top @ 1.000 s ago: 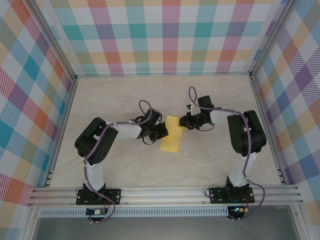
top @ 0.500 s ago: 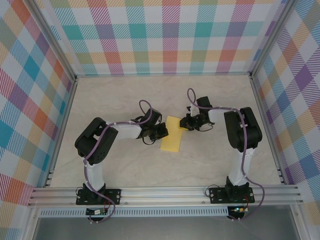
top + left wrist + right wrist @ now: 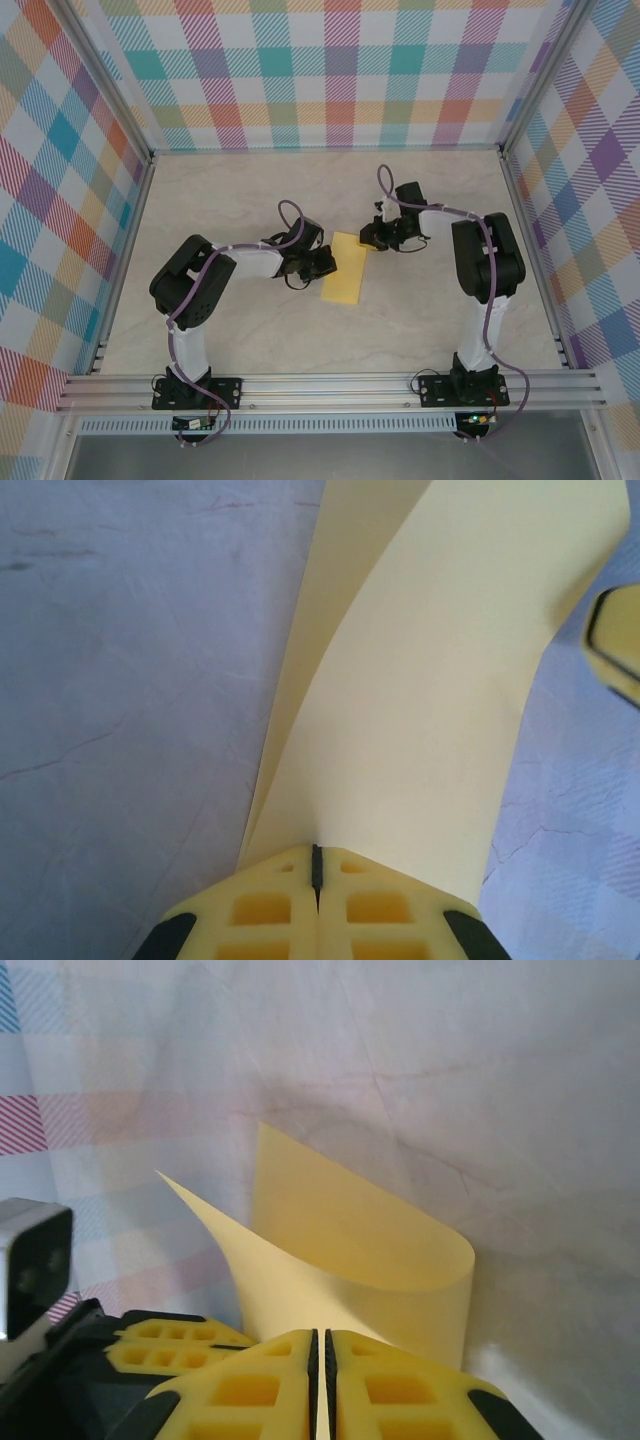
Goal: Fold a paper plane with a square sheet of paper (pick it up from the middle)
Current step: First fold in half a square sheet of paper at the center of the table.
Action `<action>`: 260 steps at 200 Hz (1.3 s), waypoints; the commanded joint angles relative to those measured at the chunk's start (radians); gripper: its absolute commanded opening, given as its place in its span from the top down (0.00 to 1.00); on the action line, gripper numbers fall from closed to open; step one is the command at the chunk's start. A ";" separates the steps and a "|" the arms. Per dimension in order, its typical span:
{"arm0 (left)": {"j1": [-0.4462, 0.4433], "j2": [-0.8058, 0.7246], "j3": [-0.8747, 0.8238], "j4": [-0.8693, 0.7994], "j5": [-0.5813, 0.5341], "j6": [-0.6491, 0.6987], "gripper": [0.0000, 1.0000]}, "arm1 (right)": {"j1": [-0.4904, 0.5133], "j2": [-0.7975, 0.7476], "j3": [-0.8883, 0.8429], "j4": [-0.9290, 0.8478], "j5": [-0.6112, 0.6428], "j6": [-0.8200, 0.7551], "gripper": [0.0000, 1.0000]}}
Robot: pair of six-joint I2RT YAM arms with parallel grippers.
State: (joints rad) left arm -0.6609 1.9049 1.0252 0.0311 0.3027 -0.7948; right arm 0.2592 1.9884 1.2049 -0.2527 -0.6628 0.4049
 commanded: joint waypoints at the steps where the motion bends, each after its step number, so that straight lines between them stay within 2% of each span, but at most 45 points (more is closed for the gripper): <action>1: -0.017 0.036 -0.035 -0.091 0.002 0.016 1.00 | -0.009 0.028 0.047 -0.021 -0.028 -0.013 0.87; 114: -0.017 0.035 -0.036 -0.091 0.002 0.016 1.00 | -0.011 0.111 0.056 -0.096 0.116 -0.042 0.87; 176: -0.017 0.031 -0.045 -0.091 0.004 0.017 1.00 | -0.018 0.039 0.129 -0.131 0.013 -0.025 0.88; 260: -0.017 0.023 -0.048 -0.093 0.006 0.019 1.00 | -0.019 0.131 0.110 -0.108 0.073 -0.012 0.89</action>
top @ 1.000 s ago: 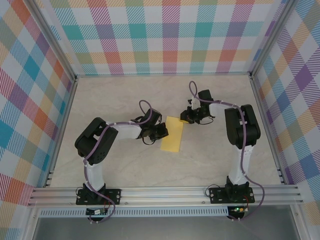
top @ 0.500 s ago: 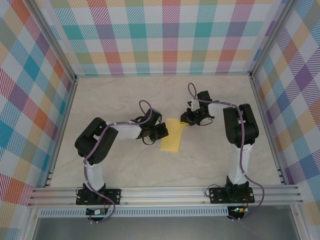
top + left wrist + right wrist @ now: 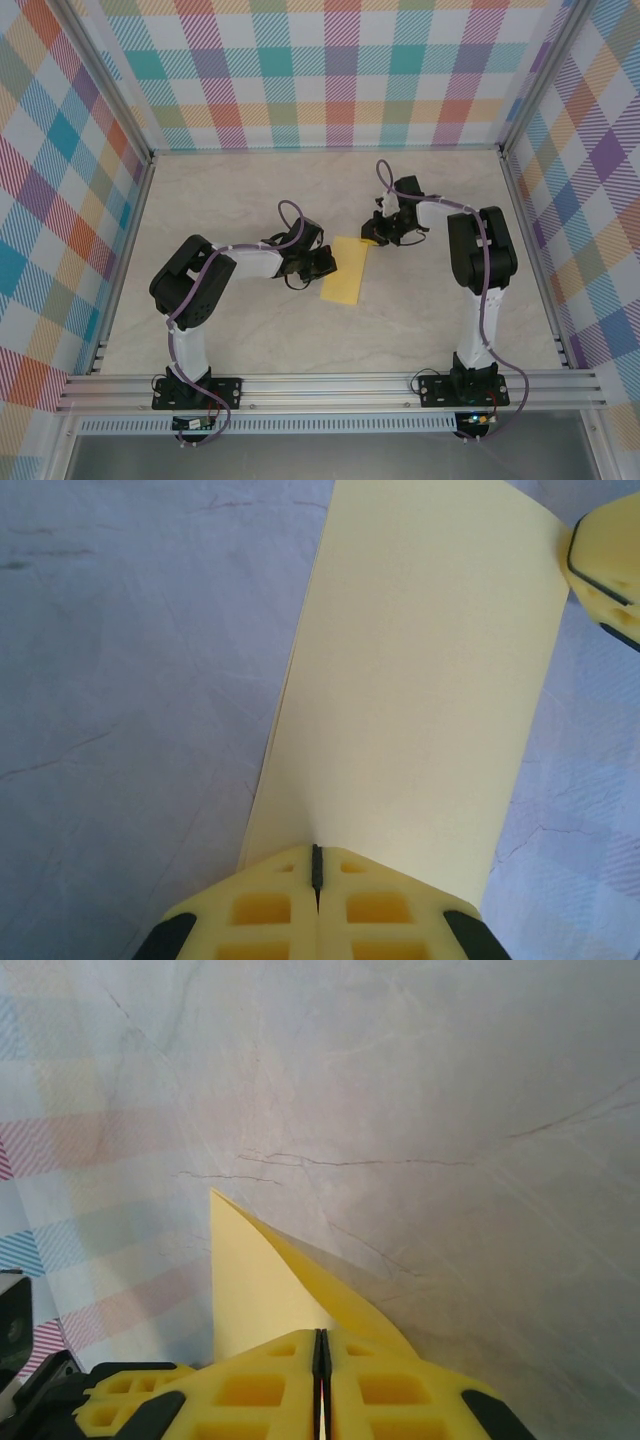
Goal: Fold a paper plane with a square sheet of paper (pick it up from the middle)
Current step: First fold in half a square sheet of paper at the center of the table.
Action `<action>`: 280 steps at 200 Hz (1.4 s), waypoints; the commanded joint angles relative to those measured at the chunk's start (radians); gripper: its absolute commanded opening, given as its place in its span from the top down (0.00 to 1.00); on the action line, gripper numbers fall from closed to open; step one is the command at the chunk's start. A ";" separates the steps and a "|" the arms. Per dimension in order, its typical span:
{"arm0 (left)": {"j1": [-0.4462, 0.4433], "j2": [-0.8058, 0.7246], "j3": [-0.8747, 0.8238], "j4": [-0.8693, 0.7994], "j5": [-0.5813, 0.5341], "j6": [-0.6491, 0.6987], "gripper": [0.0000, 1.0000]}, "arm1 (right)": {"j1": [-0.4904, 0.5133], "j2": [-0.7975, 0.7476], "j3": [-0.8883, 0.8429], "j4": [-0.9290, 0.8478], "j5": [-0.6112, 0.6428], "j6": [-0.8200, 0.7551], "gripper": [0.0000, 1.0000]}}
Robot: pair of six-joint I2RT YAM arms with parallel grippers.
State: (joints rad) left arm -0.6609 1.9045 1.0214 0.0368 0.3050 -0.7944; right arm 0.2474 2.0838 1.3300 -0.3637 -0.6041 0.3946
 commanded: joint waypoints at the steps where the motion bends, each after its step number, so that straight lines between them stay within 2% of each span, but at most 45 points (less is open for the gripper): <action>1: -0.017 0.024 -0.044 -0.099 0.003 0.019 1.00 | -0.008 0.037 -0.016 0.005 0.016 -0.001 0.89; 24: -0.017 0.024 -0.044 -0.097 0.006 0.019 1.00 | -0.011 0.057 -0.027 0.006 0.026 0.016 0.90; 44: -0.017 0.018 -0.050 -0.098 0.001 0.021 1.00 | -0.017 0.086 0.023 -0.104 0.077 0.053 0.91; 81: -0.017 0.019 -0.053 -0.096 0.000 0.020 1.00 | -0.028 0.087 0.040 -0.081 -0.050 0.097 0.89; 104: -0.017 0.020 -0.047 -0.100 0.001 0.020 1.00 | -0.035 0.087 0.050 -0.075 -0.070 0.102 0.89; 135: -0.017 0.019 -0.046 -0.103 0.002 0.026 1.00 | -0.060 0.071 0.084 -0.056 -0.218 0.131 0.87; 184: -0.017 0.018 -0.052 -0.094 0.000 0.019 1.00 | -0.077 0.000 0.159 -0.163 -0.178 0.067 0.85; 233: -0.017 0.020 -0.055 -0.088 0.002 0.016 1.00 | -0.046 -0.151 -0.084 -0.008 -0.159 0.117 0.84; 280: -0.017 0.018 -0.065 -0.084 0.002 0.018 1.00 | 0.078 -0.323 -0.349 0.156 -0.097 0.185 0.85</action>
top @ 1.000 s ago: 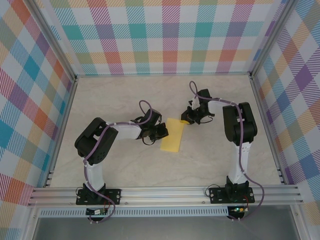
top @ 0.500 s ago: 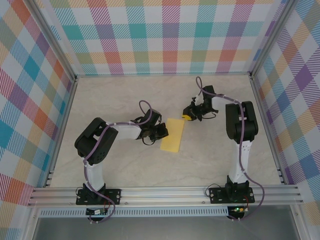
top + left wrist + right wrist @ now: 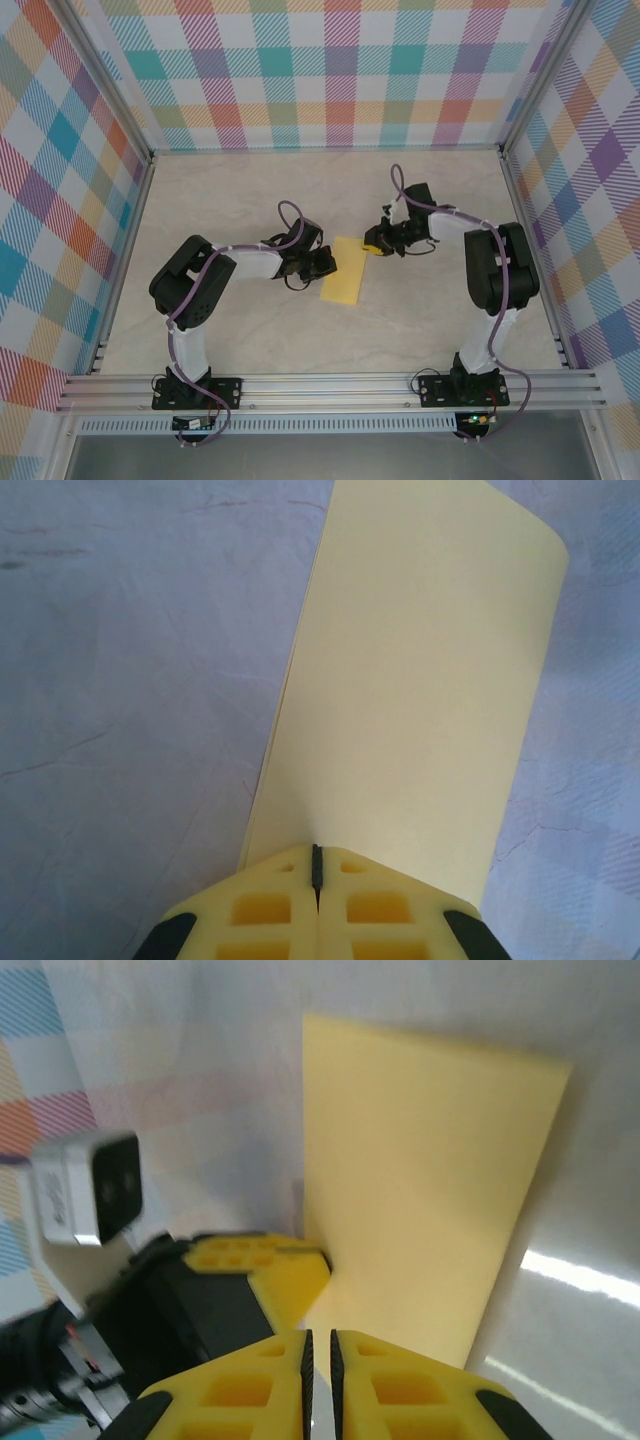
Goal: Fold a paper plane with a square sheet of paper (pick it up from the middle)
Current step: First fold in half a square sheet of paper at the center of the table.
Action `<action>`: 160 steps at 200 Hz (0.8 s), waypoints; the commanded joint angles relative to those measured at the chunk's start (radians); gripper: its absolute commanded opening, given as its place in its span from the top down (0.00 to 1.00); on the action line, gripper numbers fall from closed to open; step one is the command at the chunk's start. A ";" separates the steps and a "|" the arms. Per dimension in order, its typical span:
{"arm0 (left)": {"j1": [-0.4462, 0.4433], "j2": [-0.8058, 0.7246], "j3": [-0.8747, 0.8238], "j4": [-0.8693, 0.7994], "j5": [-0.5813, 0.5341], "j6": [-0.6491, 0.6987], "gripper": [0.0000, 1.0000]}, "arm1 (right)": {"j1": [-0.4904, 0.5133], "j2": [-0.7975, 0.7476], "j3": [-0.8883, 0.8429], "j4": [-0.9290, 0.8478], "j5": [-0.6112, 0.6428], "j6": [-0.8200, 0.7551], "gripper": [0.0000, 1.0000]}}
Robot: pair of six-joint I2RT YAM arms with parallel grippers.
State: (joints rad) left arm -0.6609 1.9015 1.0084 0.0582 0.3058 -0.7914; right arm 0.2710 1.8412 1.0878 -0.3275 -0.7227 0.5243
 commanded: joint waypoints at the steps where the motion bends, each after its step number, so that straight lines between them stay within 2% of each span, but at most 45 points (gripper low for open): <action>1: -0.017 0.021 -0.052 -0.105 0.002 0.015 1.00 | 0.057 -0.085 -0.115 0.124 0.022 0.058 0.85; 28: -0.017 0.021 -0.050 -0.103 0.003 0.013 1.00 | 0.136 -0.163 -0.244 0.202 0.052 0.081 0.85; 54: -0.017 0.028 -0.047 -0.102 0.008 0.017 1.00 | 0.178 -0.176 -0.307 0.230 0.062 0.096 0.85; 105: -0.017 0.034 -0.043 -0.100 0.012 0.018 1.00 | 0.192 -0.126 -0.380 0.257 0.072 0.090 0.85; 146: -0.017 0.033 -0.044 -0.100 0.012 0.016 1.00 | 0.192 -0.121 -0.397 0.208 0.136 0.043 0.86; 160: -0.017 0.033 -0.042 -0.104 0.011 0.017 1.00 | 0.192 -0.137 -0.388 0.191 0.122 0.032 0.86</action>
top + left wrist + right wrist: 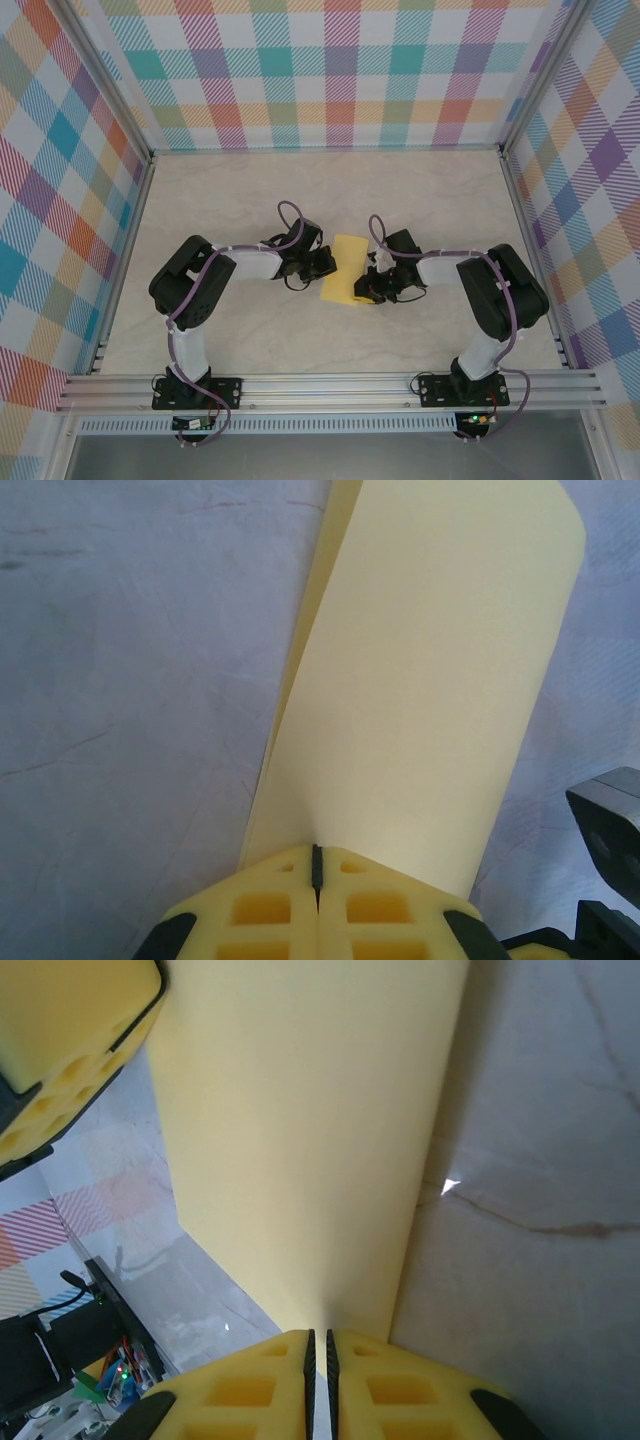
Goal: Fold a paper plane with a square sheet of paper (pick it up from the middle)
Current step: First fold in half a square sheet of paper at the center of the table.
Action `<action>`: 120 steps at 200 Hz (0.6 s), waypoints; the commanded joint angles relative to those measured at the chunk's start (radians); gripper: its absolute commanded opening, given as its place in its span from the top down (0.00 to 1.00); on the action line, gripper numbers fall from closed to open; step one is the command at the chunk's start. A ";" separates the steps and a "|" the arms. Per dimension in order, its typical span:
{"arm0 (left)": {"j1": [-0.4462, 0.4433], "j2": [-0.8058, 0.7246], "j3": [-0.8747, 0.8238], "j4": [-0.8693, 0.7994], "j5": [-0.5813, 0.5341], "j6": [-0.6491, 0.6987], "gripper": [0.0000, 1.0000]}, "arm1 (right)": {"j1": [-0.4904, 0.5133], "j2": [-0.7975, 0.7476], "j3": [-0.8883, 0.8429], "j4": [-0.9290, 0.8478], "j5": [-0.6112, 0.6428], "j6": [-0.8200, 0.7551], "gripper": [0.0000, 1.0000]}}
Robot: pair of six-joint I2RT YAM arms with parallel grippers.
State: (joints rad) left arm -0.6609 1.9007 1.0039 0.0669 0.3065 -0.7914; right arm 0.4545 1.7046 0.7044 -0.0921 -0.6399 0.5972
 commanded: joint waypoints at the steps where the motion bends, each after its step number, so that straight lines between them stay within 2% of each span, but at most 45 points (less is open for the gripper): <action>1: -0.017 0.033 -0.037 -0.113 0.011 0.017 1.00 | 0.009 -0.003 -0.004 -0.045 0.036 -0.040 0.85; 34: -0.017 0.032 -0.036 -0.115 0.013 0.019 1.00 | 0.011 -0.084 -0.004 -0.017 -0.051 -0.032 0.84; 57: -0.017 0.034 -0.034 -0.114 0.015 0.019 1.00 | 0.027 -0.085 0.000 -0.006 -0.088 -0.031 0.84; 86: -0.017 0.028 -0.038 -0.116 0.013 0.020 1.00 | 0.049 -0.040 -0.005 -0.013 -0.061 -0.048 0.84; 120: -0.017 0.026 -0.040 -0.115 0.011 0.022 1.00 | 0.053 0.004 -0.018 -0.067 0.036 -0.075 0.85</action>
State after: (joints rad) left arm -0.6609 1.9007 1.0039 0.0669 0.3065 -0.7910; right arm 0.5018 1.6772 0.7010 -0.1146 -0.6529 0.5655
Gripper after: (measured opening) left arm 0.038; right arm 0.150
